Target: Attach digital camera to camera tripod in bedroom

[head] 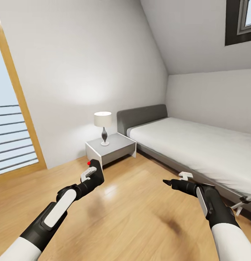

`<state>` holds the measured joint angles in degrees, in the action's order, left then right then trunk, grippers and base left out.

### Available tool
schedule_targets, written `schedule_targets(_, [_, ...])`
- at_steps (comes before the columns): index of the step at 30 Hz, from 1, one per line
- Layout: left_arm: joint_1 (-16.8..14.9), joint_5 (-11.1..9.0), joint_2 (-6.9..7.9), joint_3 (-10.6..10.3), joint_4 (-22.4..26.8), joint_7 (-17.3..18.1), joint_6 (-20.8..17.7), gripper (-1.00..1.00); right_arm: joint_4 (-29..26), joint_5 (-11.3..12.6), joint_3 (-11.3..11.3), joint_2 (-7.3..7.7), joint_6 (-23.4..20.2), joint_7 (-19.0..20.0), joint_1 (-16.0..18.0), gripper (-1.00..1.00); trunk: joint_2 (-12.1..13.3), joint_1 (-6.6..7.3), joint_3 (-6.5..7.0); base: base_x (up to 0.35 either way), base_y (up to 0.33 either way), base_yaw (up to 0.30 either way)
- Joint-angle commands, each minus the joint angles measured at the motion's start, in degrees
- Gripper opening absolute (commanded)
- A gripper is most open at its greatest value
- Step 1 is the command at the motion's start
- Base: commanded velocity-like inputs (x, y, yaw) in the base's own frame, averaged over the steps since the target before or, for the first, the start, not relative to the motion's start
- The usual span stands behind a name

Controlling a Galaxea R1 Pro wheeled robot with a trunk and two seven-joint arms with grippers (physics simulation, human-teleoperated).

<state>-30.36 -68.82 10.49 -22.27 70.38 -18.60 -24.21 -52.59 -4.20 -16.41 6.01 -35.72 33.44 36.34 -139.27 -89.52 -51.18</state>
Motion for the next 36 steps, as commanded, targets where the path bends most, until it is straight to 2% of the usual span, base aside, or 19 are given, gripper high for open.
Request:
schedule_targets(1, [0.0,-0.4,0.05,-0.1,0.1,-0.5,0.0,-1.00,-0.1,-0.5,-0.2,-0.03,-0.2,0.5,0.0,1.00,0.4,0.24,0.12,0.000,0.000,0.000])
schedule_targets(36, [0.0,-0.5,0.04,-0.1,0.1,-1.0,-0.2,-1.00,0.0,-0.4,-0.1,-0.03,-0.2,0.4,0.0,1.00,14.4,7.92,6.40,0.000,0.000,0.000])
